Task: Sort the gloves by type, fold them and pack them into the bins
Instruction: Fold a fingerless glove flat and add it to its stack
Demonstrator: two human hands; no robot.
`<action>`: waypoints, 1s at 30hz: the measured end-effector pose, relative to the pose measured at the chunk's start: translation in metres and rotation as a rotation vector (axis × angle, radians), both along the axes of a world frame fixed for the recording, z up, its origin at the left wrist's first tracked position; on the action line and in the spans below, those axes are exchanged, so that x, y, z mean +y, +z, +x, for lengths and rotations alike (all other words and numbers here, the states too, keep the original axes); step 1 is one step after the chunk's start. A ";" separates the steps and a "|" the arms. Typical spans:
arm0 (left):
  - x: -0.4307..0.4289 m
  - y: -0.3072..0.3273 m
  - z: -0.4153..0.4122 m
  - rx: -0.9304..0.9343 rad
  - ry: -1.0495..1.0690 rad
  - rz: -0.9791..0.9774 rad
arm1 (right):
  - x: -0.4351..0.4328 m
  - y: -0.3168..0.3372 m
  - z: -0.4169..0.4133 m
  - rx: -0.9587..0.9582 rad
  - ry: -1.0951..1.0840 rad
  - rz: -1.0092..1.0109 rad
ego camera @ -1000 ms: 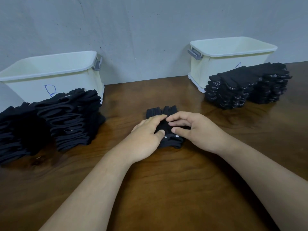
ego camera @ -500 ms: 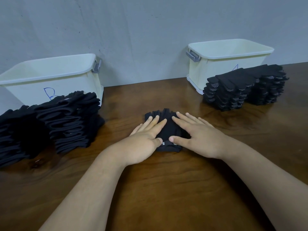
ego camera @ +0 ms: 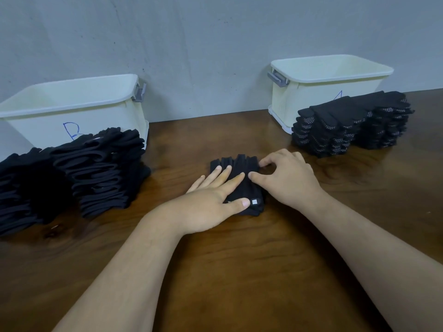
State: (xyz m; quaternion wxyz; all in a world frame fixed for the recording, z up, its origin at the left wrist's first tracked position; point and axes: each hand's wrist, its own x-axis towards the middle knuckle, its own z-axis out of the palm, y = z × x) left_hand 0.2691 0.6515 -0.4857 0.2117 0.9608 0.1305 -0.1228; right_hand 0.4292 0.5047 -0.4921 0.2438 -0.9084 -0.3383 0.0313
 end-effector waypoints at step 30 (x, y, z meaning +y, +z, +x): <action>-0.001 0.007 -0.002 -0.716 0.300 -0.800 | -0.005 0.015 -0.005 0.812 0.279 0.895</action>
